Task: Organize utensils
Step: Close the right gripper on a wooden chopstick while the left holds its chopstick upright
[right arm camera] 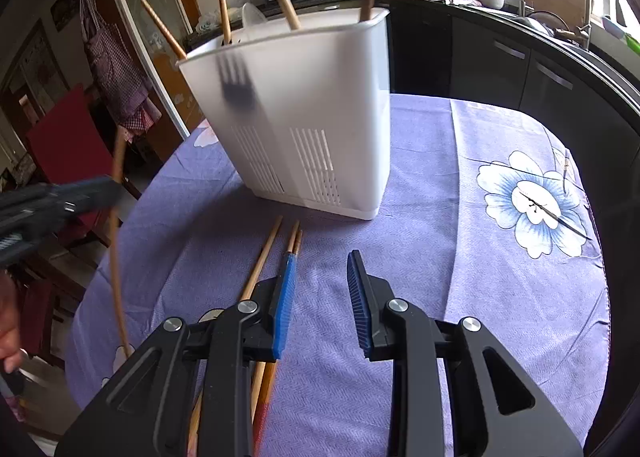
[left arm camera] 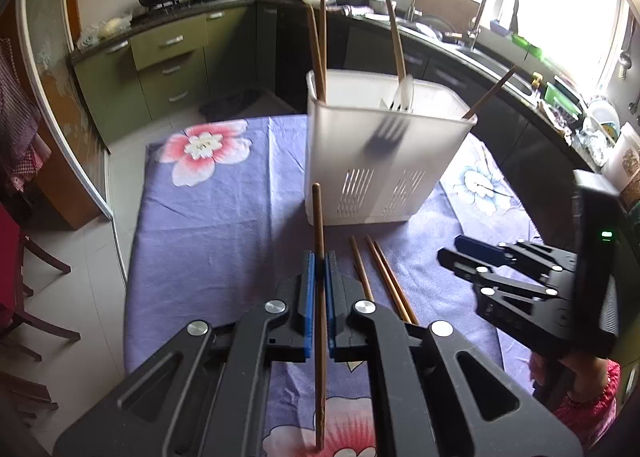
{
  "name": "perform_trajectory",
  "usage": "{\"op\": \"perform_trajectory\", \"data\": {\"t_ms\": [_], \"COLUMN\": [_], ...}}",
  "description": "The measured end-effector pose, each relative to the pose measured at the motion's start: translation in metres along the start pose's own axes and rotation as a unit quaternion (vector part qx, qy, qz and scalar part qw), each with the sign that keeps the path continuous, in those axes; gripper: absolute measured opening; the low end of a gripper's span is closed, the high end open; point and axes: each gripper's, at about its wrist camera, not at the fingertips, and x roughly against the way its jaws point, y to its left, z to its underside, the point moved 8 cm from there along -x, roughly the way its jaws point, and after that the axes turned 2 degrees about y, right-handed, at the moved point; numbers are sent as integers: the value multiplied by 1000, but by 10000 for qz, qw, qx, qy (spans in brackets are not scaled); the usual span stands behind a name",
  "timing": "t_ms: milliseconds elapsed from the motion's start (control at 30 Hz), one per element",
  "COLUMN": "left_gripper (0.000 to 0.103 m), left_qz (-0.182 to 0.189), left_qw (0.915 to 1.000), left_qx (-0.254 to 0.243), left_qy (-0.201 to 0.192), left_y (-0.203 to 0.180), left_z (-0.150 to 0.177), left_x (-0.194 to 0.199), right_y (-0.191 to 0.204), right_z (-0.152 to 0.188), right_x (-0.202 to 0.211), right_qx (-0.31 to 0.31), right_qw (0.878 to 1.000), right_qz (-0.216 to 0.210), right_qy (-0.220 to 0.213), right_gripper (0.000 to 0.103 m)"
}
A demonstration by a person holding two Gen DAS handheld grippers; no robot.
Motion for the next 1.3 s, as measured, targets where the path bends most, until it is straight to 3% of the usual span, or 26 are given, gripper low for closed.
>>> {"op": "perform_trajectory", "data": {"t_ms": [300,1300], "left_gripper": [5,5], "left_qz": [79,178], "left_qw": [9982,9969], "left_qx": [-96,-268], "left_qy": [-594,-721], "left_y": [4,6], "left_z": [8,17], "left_x": [56,75], "right_y": [4,41], "right_z": [-1,-2], "right_x": [-41,-89], "right_qx": [-36,313], "right_qw": [9989,9930], "right_qz": [189,741], "right_qy": [438,862], "right_gripper": [27,28]}}
